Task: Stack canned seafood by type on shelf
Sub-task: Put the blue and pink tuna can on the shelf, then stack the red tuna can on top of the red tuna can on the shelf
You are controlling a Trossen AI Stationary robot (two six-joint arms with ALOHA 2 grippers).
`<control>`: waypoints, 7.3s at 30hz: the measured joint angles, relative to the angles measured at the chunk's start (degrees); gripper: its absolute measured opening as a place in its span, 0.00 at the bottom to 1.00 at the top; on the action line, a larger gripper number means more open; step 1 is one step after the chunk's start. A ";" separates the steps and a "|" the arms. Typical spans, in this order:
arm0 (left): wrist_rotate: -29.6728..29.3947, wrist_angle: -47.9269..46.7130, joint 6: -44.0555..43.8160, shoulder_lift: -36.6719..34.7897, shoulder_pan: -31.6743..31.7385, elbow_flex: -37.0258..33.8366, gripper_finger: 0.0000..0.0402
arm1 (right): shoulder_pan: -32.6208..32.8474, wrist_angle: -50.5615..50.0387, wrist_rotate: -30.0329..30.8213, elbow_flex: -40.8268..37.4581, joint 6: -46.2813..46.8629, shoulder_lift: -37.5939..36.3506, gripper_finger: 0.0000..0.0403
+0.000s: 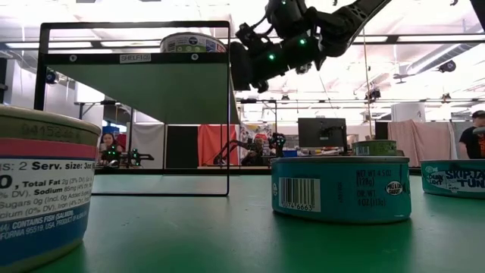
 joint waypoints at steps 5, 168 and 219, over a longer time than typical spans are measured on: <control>-0.16 -0.37 0.00 0.00 0.00 -0.02 0.00 | -1.64 -6.71 0.45 7.07 -0.35 0.04 0.02; 59.94 -37.99 -64.48 38.66 -7.98 27.45 0.00 | 51.56 -16.08 31.14 -19.35 26.87 -22.47 0.02; 59.79 -18.13 -62.96 19.27 -8.74 2.67 0.00 | 48.57 -10.45 35.01 -20.67 20.95 -19.31 0.02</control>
